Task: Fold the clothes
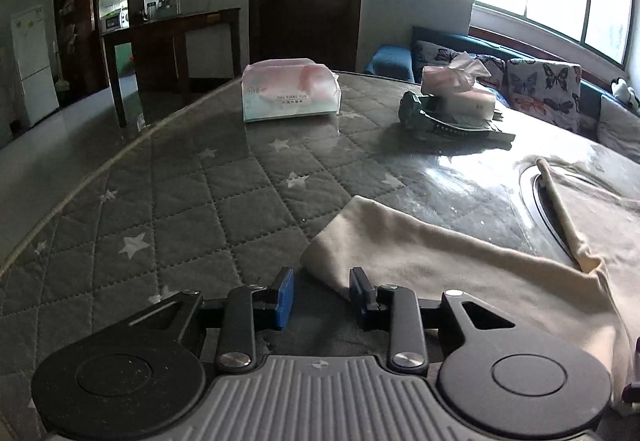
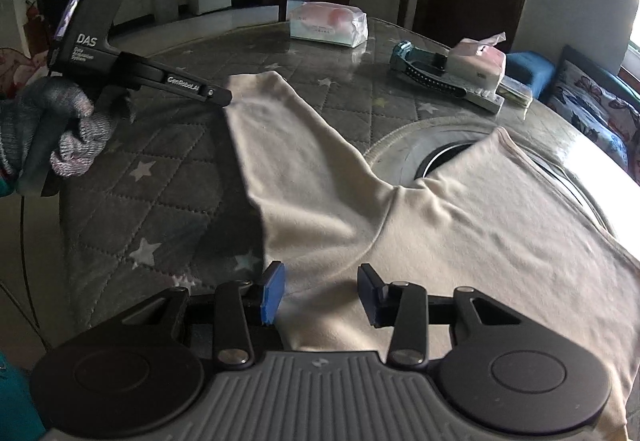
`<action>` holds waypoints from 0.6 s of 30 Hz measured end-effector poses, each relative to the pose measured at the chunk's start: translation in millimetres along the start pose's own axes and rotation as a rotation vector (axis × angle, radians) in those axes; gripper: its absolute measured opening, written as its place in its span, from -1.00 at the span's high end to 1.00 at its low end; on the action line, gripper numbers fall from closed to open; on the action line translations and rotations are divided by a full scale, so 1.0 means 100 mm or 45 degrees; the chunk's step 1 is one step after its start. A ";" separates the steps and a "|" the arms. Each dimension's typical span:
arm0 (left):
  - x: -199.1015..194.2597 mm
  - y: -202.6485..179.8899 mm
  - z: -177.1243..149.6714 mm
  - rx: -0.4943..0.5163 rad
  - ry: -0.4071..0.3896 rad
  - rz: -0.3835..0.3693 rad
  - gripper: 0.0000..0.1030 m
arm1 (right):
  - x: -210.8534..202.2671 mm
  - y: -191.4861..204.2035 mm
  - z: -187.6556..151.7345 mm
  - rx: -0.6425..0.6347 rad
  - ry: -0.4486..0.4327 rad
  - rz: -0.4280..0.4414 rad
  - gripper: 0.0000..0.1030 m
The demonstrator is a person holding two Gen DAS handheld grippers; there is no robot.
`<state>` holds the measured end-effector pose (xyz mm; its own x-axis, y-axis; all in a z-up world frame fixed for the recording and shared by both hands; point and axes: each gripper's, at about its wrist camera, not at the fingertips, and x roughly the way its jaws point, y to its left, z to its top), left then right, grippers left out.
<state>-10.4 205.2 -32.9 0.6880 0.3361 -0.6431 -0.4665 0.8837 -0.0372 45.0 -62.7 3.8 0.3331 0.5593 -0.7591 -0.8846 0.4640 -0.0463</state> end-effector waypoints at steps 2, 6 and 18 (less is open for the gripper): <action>0.03 0.01 0.02 -0.016 0.003 -0.014 0.40 | -0.02 -0.01 0.01 0.008 -0.005 0.009 0.21; 0.08 0.04 0.05 -0.043 -0.008 -0.025 0.72 | 0.01 0.02 0.00 0.010 0.008 0.020 0.19; 0.02 0.02 0.19 -0.055 -0.068 -0.010 0.89 | -0.13 -0.05 -0.03 0.066 -0.032 0.013 0.20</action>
<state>0.5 213.8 -20.2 0.7199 0.3476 -0.6007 -0.4839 0.8719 -0.0755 43.6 -74.4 11.8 0.3332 0.5811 -0.7425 -0.8701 0.4929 -0.0047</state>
